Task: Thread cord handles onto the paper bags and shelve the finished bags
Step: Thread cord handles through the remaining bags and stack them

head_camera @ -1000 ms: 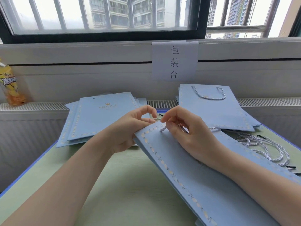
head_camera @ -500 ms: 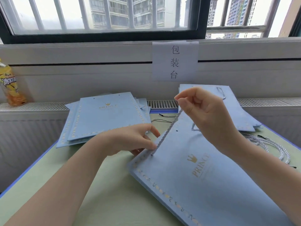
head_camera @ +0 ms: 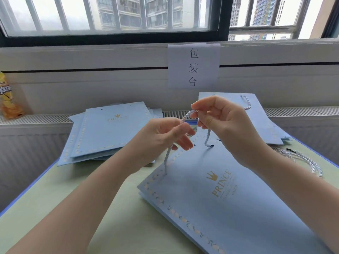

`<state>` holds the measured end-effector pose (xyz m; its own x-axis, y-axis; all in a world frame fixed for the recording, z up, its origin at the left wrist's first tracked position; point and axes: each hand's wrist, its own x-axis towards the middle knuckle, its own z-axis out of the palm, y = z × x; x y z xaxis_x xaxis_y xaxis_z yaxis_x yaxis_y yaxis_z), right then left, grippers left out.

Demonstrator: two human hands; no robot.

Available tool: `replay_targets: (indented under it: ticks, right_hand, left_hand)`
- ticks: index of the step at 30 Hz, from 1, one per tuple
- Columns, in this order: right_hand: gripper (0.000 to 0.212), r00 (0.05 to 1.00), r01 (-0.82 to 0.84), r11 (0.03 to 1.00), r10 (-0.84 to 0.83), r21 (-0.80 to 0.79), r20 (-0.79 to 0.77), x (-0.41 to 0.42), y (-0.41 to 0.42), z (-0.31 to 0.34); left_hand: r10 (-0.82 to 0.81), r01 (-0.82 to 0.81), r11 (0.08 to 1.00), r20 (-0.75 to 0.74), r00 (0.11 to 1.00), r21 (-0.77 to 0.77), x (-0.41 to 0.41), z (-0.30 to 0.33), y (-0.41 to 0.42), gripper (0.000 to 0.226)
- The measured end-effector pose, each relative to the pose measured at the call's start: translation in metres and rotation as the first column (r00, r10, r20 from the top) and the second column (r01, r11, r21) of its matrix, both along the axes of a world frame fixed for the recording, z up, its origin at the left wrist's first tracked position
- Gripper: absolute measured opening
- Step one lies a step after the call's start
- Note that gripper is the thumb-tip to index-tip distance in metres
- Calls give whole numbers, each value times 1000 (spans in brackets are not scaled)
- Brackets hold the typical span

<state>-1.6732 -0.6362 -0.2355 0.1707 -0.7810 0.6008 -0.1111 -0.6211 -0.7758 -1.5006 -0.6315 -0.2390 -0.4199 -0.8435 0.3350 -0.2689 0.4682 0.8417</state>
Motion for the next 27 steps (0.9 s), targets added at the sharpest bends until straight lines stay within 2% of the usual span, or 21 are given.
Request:
replay_targets:
  ticks: [2, 5, 7, 9, 11, 12, 13, 14, 17, 19, 21, 23, 27]
  right_hand:
    - [16, 995, 83, 995, -86, -51, -57, -2, -3, -2]
    - [13, 928, 246, 947, -292, -208, -231, -8, -10, -7]
    - [13, 811, 291, 881, -434, -373, -393, -14, -17, -12]
    - [20, 641, 285, 836, -529, -468, -555, -18, -22, -19]
    - [27, 467, 310, 831, -557, -462, -687, -19, -25, -23]
    - [30, 417, 339, 836, -545, -431, -728, -19, -24, -24]
    - [33, 410, 373, 848, -515, -377, -753, -19, -23, -24]
    - [34, 459, 404, 865, -474, -299, -751, -19, -22, -23]
    - [27, 732, 411, 911, -351, -33, -584, -20, -25, -22]
    - [18, 826, 352, 935, -285, 50, -486, -18, -26, -22]
    - [17, 839, 320, 946, -254, 58, -481, -18, -28, -24]
    - [20, 814, 314, 948, -242, 50, -528, -19, -29, -27]
    - [20, 716, 309, 950, -257, -34, -649, -18, -27, -30]
  left_hand:
    - [4, -7, 1000, -84, 996, -24, 2, -3, -2, 25]
    - [10, -12, 1000, -259, 966, -6, 9, -1, -6, 24]
    - [-7, 10, 1000, -352, 936, 7, 12, 2, -6, 29]
    - [-41, 57, 998, -414, 909, 27, 14, 4, -6, 37]
    - [-56, 76, 997, -428, 902, 29, 15, 5, -6, 46]
    - [-50, 69, 997, -420, 906, 29, 14, 6, -5, 49]
    - [-28, 43, 999, -393, 919, 28, 14, 7, -5, 50]
    - [13, -6, 1000, -338, 941, 21, 14, 5, -6, 52]
    - [178, -179, 984, -39, 983, -20, 10, -9, -14, 52]
    - [239, -240, 971, 86, 967, -5, 4, -21, -17, 36]
    - [273, -272, 962, 183, 944, -33, -1, -31, -19, 12]
    - [284, -285, 958, 236, 929, -31, -4, -39, -21, 15]
    - [220, -237, 965, 149, 964, 113, -3, -39, -21, 15]
